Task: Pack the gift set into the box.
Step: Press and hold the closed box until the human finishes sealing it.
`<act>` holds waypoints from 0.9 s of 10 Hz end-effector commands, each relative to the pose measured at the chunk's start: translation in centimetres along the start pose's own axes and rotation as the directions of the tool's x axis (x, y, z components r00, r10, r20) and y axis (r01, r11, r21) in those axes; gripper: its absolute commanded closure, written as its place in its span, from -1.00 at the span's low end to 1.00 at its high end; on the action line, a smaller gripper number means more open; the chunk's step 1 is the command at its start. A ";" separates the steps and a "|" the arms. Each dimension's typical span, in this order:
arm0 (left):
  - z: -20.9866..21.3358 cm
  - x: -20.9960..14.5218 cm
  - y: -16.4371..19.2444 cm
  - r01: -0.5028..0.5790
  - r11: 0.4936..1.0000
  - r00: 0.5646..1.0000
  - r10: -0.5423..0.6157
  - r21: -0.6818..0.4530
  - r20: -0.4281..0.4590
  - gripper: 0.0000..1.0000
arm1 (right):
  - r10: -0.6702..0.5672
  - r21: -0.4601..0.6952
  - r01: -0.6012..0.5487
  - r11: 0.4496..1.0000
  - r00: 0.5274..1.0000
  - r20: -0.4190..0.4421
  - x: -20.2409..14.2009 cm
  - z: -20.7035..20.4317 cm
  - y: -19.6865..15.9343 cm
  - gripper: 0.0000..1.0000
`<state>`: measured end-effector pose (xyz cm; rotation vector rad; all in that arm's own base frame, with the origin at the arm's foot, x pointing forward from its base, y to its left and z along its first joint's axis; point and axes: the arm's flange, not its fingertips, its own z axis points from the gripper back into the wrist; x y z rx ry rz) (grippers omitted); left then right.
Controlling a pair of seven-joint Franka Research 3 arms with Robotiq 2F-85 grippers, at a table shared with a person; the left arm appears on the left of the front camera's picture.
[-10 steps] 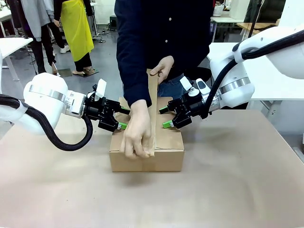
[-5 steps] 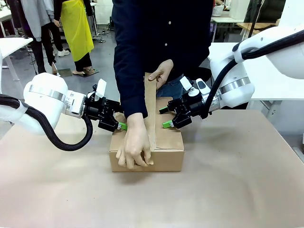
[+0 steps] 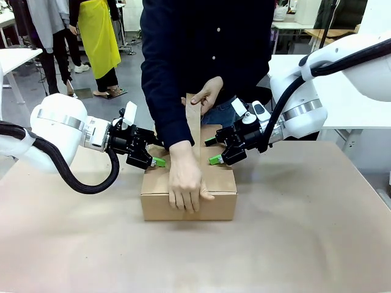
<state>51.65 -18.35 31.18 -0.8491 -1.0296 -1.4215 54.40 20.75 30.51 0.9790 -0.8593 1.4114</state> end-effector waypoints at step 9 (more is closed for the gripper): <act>0.0 -0.2 -0.1 0.013 1.000 1.000 -0.013 0.002 -0.001 -1.00 | 0.001 -0.003 -0.001 1.000 1.000 -0.006 -0.2 0.0 0.0 -1.00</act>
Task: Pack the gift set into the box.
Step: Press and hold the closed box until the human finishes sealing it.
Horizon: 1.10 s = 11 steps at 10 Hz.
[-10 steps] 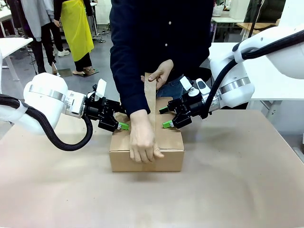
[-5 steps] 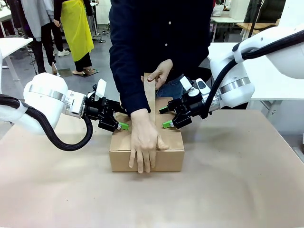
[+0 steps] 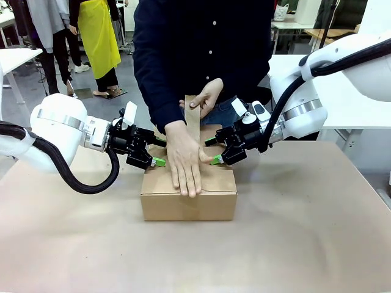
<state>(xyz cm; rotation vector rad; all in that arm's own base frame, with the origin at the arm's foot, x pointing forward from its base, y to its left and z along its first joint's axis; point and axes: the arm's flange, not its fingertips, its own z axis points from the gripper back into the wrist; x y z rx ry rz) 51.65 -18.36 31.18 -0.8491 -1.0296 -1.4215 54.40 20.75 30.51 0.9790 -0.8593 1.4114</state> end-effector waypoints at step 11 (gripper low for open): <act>0.0 -0.2 -0.1 0.013 1.000 1.000 -0.013 0.002 -0.001 -1.00 | 0.001 -0.003 -0.001 1.000 1.000 -0.006 -0.2 0.0 0.0 -1.00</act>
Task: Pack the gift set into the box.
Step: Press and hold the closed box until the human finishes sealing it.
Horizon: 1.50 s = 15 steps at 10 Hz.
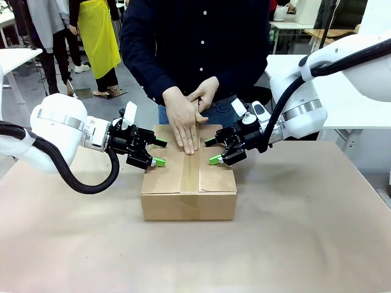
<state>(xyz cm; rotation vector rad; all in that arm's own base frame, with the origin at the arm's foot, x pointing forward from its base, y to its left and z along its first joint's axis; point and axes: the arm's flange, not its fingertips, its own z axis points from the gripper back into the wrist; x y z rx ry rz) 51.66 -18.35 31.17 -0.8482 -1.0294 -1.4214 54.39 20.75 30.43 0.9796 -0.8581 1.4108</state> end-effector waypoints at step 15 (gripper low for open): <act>0.0 -0.2 -0.1 0.013 1.000 1.000 -0.013 0.001 0.000 -1.00 | 0.002 -0.004 -0.002 1.000 1.000 -0.006 -0.1 0.0 0.0 -1.00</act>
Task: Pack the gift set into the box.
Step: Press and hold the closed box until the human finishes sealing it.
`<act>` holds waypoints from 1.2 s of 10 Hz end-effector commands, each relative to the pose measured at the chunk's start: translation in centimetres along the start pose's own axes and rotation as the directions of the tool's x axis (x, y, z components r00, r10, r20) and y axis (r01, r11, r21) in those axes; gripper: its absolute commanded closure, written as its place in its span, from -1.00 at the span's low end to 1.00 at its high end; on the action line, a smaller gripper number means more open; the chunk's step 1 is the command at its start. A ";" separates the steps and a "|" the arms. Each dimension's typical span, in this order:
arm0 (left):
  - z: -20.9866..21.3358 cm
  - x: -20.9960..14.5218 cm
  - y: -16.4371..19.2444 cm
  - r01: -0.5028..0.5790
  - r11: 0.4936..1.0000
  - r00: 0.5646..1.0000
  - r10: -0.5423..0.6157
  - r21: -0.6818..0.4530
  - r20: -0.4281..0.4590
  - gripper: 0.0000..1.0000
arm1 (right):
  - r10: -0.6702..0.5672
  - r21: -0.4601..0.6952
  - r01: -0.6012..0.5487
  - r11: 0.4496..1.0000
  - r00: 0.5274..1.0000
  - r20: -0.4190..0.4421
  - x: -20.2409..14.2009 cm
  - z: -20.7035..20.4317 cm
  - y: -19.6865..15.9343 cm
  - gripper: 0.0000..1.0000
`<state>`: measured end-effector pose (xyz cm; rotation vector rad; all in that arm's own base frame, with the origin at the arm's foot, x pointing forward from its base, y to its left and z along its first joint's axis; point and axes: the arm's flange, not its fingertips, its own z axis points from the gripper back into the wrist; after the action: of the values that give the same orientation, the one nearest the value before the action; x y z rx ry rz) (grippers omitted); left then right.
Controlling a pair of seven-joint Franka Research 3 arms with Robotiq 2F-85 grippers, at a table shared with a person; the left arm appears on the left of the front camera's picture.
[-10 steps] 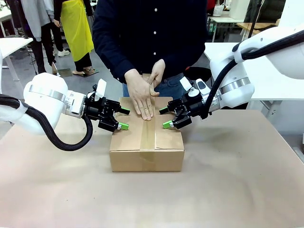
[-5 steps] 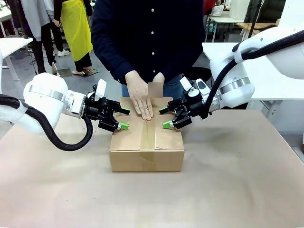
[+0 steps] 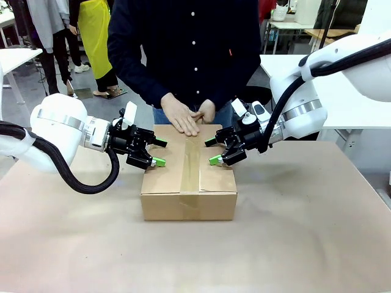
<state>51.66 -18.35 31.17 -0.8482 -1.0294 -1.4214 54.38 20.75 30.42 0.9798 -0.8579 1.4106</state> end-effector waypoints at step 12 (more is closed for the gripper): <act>0.0 -0.2 -0.2 0.013 1.000 1.000 -0.013 0.001 0.000 -1.00 | 0.003 -0.004 -0.003 1.000 1.000 -0.006 -0.1 0.0 0.0 -1.00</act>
<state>51.67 -18.35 31.19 -0.8481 -1.0298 -1.4215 54.39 20.78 30.47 0.9805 -0.8586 1.4115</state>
